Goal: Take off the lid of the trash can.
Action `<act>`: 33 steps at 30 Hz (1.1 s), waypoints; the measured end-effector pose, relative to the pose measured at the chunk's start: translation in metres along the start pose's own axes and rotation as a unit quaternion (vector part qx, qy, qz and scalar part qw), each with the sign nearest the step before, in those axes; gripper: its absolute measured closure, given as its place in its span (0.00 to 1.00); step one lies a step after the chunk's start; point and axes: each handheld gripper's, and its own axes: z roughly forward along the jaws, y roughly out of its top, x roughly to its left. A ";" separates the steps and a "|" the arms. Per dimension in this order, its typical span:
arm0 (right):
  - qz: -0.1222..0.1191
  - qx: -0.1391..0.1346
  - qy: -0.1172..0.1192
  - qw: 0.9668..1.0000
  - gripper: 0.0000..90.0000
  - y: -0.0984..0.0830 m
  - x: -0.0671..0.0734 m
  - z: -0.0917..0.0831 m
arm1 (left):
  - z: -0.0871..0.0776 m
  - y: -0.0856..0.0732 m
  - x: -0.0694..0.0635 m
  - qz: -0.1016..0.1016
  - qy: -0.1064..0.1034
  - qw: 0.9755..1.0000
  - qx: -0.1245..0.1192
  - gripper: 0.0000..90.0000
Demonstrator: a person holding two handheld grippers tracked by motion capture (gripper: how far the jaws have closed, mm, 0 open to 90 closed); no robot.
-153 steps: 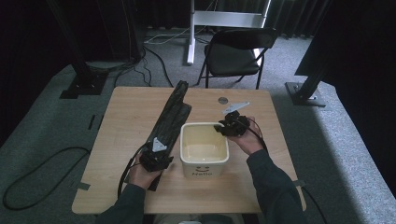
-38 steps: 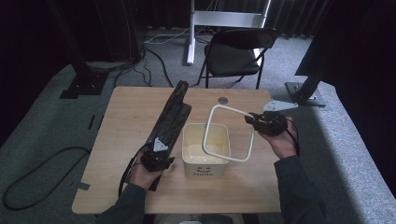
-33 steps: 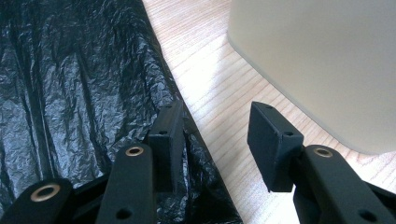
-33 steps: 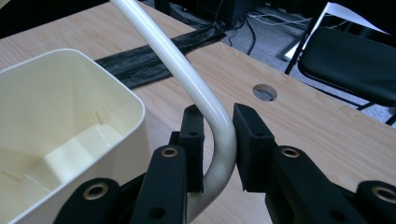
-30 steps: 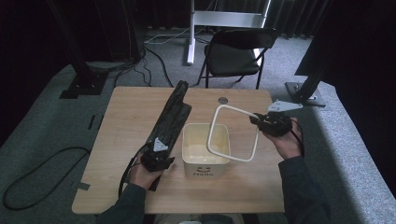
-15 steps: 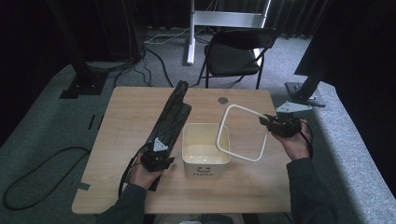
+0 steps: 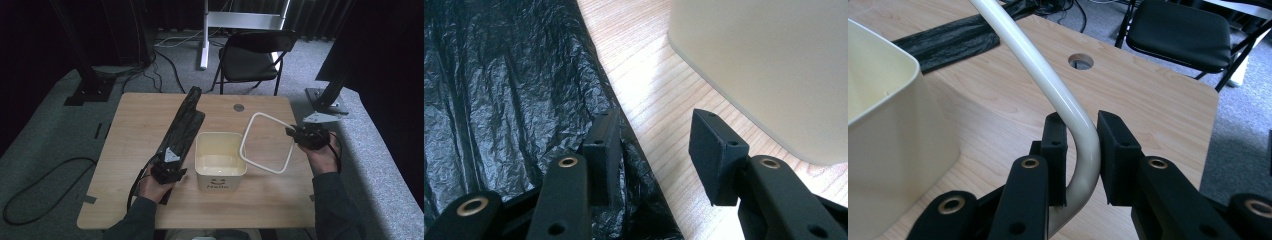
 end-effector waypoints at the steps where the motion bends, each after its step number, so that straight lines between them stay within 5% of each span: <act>1: -0.001 0.001 -0.001 1.000 0.84 -0.001 -0.001 0.000 | 0.000 0.000 0.000 0.000 0.000 1.000 0.000 0.62; 33: 0.011 0.038 -0.029 0.999 0.84 -0.027 -0.024 -0.004 | 0.001 0.000 -0.001 0.001 -0.001 1.000 0.001 0.62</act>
